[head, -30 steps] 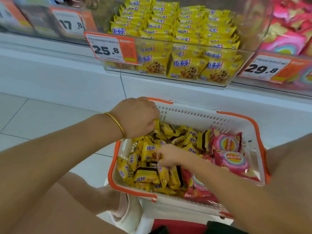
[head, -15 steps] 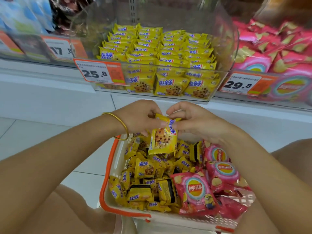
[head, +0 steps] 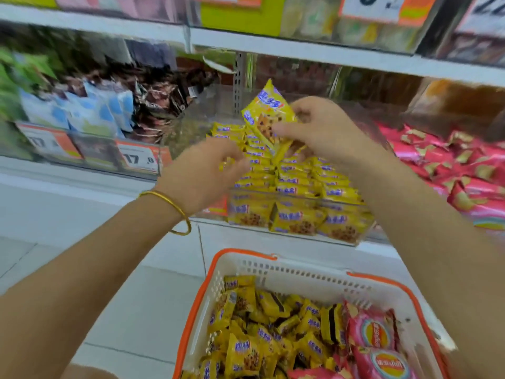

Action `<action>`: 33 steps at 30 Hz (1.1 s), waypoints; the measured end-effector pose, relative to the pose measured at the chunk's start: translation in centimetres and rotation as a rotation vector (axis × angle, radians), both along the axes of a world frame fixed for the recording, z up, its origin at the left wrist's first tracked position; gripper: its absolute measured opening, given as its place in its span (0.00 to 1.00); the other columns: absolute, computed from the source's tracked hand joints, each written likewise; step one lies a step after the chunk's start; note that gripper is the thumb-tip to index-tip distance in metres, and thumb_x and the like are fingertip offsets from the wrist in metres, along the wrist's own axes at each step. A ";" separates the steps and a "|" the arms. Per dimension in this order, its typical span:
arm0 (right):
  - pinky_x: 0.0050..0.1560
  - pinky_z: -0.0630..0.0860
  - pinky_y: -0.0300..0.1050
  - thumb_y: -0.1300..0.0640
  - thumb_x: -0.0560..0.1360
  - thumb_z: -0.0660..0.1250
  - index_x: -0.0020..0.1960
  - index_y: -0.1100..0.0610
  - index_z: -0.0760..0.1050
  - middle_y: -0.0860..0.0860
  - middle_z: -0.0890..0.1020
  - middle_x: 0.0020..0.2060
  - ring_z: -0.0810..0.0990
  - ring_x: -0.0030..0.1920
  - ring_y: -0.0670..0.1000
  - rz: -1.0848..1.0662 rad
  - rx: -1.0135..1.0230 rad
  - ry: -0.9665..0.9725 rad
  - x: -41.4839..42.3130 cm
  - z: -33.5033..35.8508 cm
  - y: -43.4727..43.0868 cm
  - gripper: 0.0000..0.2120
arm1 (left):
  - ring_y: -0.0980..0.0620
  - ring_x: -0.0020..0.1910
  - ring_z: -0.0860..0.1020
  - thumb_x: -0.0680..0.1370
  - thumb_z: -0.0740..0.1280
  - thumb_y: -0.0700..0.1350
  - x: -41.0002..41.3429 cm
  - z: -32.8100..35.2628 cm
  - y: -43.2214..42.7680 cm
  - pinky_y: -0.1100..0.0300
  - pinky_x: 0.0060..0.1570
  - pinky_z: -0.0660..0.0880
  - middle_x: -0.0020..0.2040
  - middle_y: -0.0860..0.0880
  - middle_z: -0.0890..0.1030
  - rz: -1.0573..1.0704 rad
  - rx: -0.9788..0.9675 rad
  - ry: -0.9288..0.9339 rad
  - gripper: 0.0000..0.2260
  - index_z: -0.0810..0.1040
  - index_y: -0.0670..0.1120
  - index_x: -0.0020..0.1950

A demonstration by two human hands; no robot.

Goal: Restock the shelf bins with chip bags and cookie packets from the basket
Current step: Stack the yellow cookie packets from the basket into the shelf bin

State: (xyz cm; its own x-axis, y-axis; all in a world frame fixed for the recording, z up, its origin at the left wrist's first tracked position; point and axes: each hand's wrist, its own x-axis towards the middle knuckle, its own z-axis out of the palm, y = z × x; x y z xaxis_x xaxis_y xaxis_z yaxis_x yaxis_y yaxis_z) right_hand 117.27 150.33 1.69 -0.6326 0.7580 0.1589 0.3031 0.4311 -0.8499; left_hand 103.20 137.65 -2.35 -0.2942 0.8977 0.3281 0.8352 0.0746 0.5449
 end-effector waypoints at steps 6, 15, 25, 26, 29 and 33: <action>0.51 0.75 0.51 0.55 0.73 0.71 0.60 0.55 0.73 0.52 0.77 0.54 0.77 0.54 0.55 -0.137 0.411 -0.341 -10.1 -3.4 8.9 0.18 | 0.50 0.49 0.76 0.72 0.54 0.62 -2.3 -2.3 0.9 0.50 0.51 0.72 0.44 0.51 0.81 -0.416 -0.186 0.192 0.21 0.81 0.50 0.43; 0.54 0.70 0.46 0.57 0.75 0.69 0.59 0.58 0.73 0.57 0.76 0.58 0.75 0.59 0.57 -0.148 0.563 -0.363 -16.6 -5.5 13.1 0.15 | 0.49 0.46 0.76 0.73 0.61 0.52 -3.2 -3.5 1.7 0.56 0.49 0.69 0.45 0.51 0.81 -0.485 0.031 0.200 0.13 0.82 0.48 0.43; 0.49 0.70 0.48 0.59 0.77 0.64 0.56 0.59 0.70 0.58 0.70 0.59 0.76 0.51 0.61 -0.164 0.625 -0.295 -16.7 -7.4 12.3 0.09 | 0.48 0.46 0.76 0.74 0.61 0.52 -3.1 -3.6 1.4 0.57 0.48 0.69 0.45 0.52 0.80 -0.464 0.010 0.171 0.12 0.83 0.49 0.43; 0.49 0.70 0.48 0.58 0.77 0.64 0.57 0.59 0.69 0.58 0.70 0.60 0.76 0.52 0.62 -0.155 0.624 -0.321 -16.7 -7.2 12.2 0.10 | 0.49 0.46 0.75 0.74 0.61 0.53 -3.1 -3.6 1.4 0.58 0.48 0.69 0.45 0.52 0.80 -0.455 0.009 0.179 0.13 0.82 0.49 0.43; 0.54 0.70 0.49 0.57 0.77 0.65 0.61 0.58 0.69 0.58 0.71 0.62 0.75 0.57 0.60 -0.160 0.613 -0.384 -16.3 -6.2 12.4 0.14 | 0.50 0.46 0.75 0.74 0.59 0.54 -2.9 -3.6 1.3 0.57 0.48 0.70 0.44 0.53 0.80 -0.441 0.001 0.189 0.14 0.82 0.50 0.43; 0.58 0.70 0.50 0.63 0.75 0.65 0.65 0.59 0.67 0.60 0.70 0.62 0.74 0.59 0.61 -0.151 0.575 -0.432 -14.3 -4.8 11.6 0.19 | 0.50 0.48 0.77 0.73 0.60 0.55 -2.7 -3.3 0.8 0.56 0.51 0.66 0.45 0.53 0.80 -0.398 0.057 0.215 0.15 0.83 0.50 0.47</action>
